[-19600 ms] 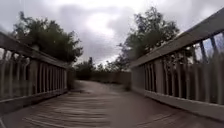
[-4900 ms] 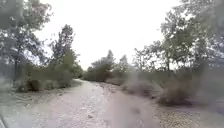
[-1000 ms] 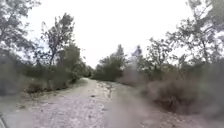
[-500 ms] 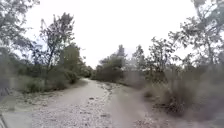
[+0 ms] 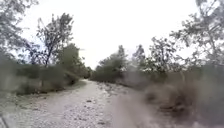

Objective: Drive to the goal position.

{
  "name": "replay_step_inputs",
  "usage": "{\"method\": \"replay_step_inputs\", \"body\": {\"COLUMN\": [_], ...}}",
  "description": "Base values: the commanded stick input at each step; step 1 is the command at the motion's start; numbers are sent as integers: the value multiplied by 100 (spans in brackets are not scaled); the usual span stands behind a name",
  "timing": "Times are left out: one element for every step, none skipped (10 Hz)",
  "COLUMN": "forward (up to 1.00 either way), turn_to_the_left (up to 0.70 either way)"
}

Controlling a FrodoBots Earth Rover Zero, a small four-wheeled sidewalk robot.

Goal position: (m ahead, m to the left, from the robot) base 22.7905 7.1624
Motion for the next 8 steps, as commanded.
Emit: {"method": "replay_step_inputs", "body": {"forward": [45,45,45,45,45,45,45,45], "turn_to_the_left": [27,27,27,27,27,27,0,0]}}
